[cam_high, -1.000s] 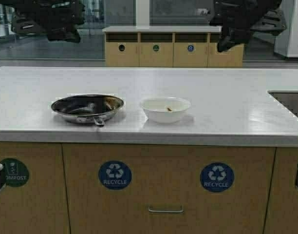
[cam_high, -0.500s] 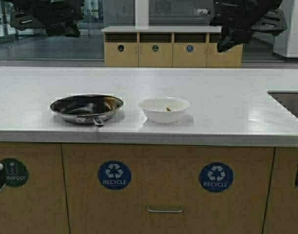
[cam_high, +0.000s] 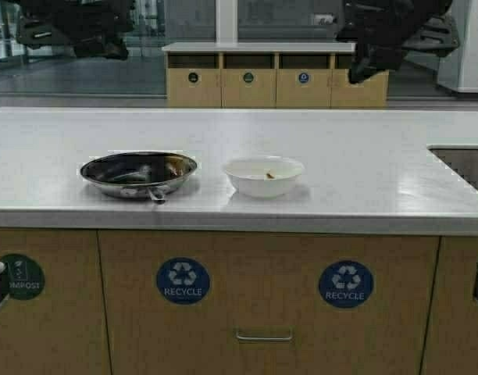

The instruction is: Add oil to the pan and cook the shrimp and serve it

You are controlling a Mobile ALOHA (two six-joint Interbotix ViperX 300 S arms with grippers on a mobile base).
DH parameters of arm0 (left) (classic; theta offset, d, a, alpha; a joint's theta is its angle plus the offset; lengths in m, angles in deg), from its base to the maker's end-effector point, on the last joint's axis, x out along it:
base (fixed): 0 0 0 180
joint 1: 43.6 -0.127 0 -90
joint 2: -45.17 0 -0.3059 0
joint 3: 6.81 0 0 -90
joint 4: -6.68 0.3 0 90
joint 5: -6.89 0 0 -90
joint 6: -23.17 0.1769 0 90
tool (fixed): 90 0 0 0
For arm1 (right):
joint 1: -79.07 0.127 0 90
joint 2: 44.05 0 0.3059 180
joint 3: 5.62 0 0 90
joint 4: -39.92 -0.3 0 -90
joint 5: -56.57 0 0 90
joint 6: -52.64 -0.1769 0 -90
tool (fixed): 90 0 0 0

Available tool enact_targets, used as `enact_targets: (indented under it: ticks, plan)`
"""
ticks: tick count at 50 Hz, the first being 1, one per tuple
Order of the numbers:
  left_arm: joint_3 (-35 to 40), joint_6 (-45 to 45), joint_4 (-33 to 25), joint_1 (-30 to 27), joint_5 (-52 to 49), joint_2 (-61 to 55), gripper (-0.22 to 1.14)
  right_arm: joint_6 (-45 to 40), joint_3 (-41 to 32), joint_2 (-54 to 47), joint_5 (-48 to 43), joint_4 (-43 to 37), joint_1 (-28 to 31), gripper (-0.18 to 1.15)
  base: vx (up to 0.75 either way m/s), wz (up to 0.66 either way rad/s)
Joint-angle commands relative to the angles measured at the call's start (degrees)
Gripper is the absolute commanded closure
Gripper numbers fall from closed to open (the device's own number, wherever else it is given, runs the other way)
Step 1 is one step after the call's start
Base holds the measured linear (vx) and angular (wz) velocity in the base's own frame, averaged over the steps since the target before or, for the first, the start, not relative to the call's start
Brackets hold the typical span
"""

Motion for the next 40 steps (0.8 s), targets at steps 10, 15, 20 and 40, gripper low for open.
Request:
enact_targets:
  ticks: [10, 15, 20, 40]
  plan:
    - [0.5, 0.1, 0.1, 0.0, 0.3, 1.0, 0.88, 0.2, -0.7, 1.1, -0.3, 0.0, 0.1, 0.92, 0.0, 0.0]
    - [0.4, 0.1, 0.1, 0.0, 0.3, 1.0, 0.88, 0.2, -0.6, 1.1, -0.3, 0.0, 0.1, 0.92, 0.0, 0.0]
    - [0.4, -0.2, 0.1, 0.0, 0.3, 0.9, 0.88, 0.4, -0.7, 1.1, -0.2, 0.0, 0.1, 0.92, 0.0, 0.0]
    - [0.1, -0.6, 0.1, 0.0, 0.3, 0.7, 0.88, 0.4, -0.8, 1.3, -0.2, 0.1, 0.1, 0.92, 0.0, 0.0]
